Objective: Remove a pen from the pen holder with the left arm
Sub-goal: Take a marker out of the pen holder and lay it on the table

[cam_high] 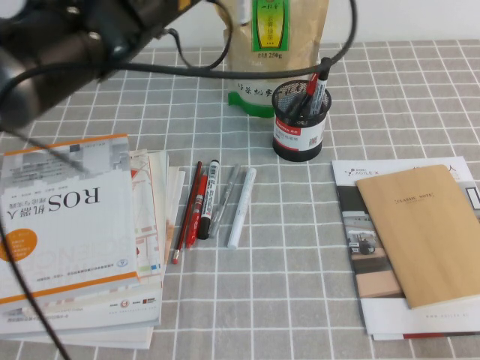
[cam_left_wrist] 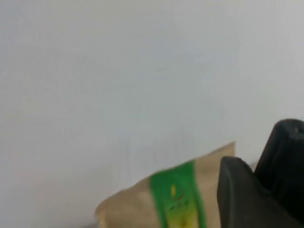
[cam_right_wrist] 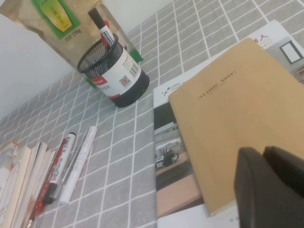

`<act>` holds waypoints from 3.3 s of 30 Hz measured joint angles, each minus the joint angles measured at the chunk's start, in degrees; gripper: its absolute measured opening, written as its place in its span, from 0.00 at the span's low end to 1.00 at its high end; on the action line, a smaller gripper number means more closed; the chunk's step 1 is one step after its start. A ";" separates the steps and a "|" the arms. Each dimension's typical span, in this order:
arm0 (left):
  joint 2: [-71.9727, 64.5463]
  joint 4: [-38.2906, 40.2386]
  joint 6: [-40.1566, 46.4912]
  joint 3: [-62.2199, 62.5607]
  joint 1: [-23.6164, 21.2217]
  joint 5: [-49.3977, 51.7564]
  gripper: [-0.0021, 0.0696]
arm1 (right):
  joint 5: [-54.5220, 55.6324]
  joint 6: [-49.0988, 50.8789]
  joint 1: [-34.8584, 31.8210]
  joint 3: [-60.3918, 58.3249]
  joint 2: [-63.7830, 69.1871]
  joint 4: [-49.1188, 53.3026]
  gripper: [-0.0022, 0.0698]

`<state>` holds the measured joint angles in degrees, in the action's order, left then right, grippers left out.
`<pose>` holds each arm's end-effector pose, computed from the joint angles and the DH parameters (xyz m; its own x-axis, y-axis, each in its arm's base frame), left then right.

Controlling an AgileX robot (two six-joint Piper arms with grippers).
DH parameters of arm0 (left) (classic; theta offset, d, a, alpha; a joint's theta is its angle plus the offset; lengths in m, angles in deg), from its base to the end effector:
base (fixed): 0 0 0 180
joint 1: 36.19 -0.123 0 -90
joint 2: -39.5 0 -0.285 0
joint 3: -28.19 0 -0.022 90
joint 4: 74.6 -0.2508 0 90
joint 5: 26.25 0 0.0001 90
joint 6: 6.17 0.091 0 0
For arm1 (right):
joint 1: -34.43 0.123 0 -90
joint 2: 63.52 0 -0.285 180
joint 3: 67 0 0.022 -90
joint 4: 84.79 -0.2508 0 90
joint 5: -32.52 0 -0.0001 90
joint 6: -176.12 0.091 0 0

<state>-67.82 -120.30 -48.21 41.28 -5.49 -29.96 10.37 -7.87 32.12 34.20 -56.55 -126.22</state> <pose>0.3654 -0.2218 0.3959 0.0100 0.0670 -0.9977 0.5503 0.8327 0.0614 0.0524 0.0207 0.1785 -0.2978 0.5717 -0.7645 -0.0394 0.7928 0.6082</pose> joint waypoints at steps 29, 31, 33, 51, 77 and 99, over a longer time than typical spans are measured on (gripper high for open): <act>-9.63 54.93 42.88 -8.19 -3.33 39.34 0.20 | 0.00 0.00 0.00 0.00 0.00 0.00 0.01; -10.63 54.29 42.04 -8.19 -3.45 39.34 0.20 | 0.00 0.00 0.00 0.00 0.00 0.00 0.01; -11.32 54.06 41.11 -8.19 -3.45 39.09 0.20 | 0.00 0.00 0.00 0.00 0.00 0.00 0.01; -14.93 51.83 35.94 -8.19 -4.06 37.56 0.21 | 0.00 0.00 0.00 0.00 0.00 0.00 0.01; 17.25 43.32 39.45 -42.93 0.47 3.71 0.06 | 0.00 0.00 0.00 0.00 0.00 0.00 0.01; 41.32 40.13 39.89 -83.65 0.47 7.85 0.03 | 0.00 0.00 0.00 0.00 0.00 0.00 0.01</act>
<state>-26.50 -80.18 -8.31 -42.37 -5.02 -22.11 10.37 -7.87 32.12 34.20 -56.55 -126.22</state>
